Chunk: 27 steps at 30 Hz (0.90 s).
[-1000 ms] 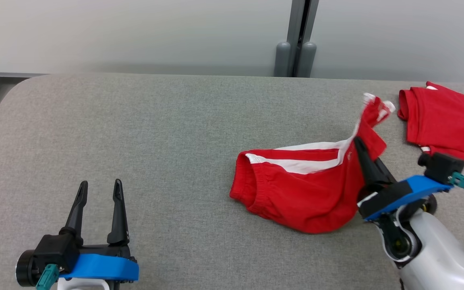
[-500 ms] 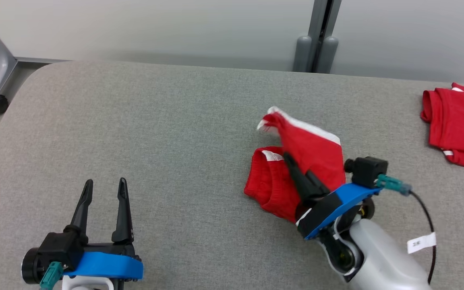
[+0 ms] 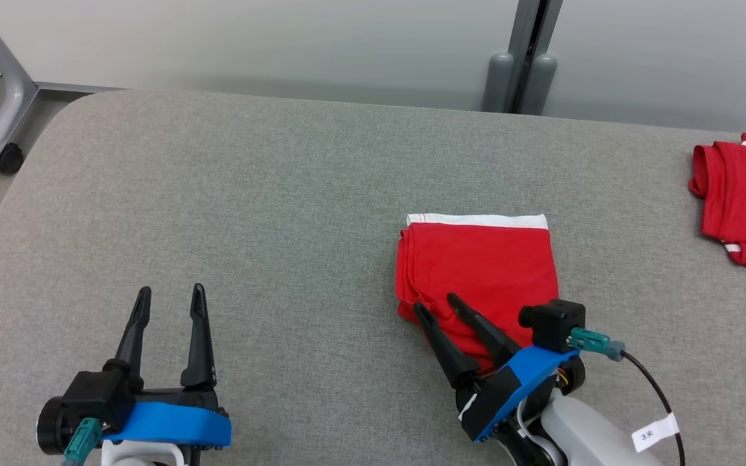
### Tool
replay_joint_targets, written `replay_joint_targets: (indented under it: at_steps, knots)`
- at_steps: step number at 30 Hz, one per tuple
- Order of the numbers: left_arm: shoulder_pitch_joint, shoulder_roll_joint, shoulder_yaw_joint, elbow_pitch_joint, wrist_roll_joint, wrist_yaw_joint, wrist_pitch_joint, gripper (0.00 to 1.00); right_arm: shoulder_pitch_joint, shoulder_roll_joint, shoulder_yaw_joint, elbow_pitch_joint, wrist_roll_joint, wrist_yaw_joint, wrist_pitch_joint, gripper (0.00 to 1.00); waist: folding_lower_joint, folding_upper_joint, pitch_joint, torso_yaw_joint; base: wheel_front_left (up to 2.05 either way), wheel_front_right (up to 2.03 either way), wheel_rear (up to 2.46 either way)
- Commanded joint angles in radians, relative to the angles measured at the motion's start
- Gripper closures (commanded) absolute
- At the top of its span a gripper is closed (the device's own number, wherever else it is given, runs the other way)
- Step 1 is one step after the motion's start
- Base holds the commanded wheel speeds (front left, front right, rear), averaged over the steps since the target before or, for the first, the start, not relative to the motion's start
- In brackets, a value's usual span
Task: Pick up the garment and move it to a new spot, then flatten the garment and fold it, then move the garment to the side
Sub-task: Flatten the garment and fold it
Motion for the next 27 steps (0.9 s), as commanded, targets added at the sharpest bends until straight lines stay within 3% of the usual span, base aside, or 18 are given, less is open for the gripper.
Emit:
replay_joint_targets:
  at_steps: [1,7,11,19,27]
  knots:
    - [-0.002,0.0,0.004,0.002,-0.003,0.003,-0.002,0.0,0.021,-0.016,0.0,-0.011,-0.001,0.001,-0.011,0.0,0.0,0.0,-0.006,-0.004,0.0,0.0,0.0]
    - [0.003,0.0,0.005,0.001,0.001,0.005,-0.002,0.0,0.05,-0.071,-0.066,-0.083,-0.044,0.001,-0.032,0.0,0.0,0.0,-0.021,-0.023,0.0,0.0,0.0]
    - [0.011,0.0,0.01,0.0,0.008,0.006,-0.002,0.0,0.089,-0.092,-0.19,-0.165,-0.13,0.001,-0.032,0.0,0.0,0.0,-0.033,-0.047,0.0,0.0,0.0]
    - [0.027,0.0,0.032,0.017,0.053,0.008,-0.002,0.0,0.208,-0.061,-0.432,-0.274,-0.312,0.001,-0.032,0.0,0.0,0.0,-0.074,-0.105,0.0,0.0,0.0]
    - [0.051,0.0,0.052,0.031,0.099,0.028,-0.002,0.0,0.319,-0.014,-0.566,-0.337,-0.459,0.001,-0.032,0.0,0.0,0.0,-0.124,-0.16,0.0,0.0,0.0]
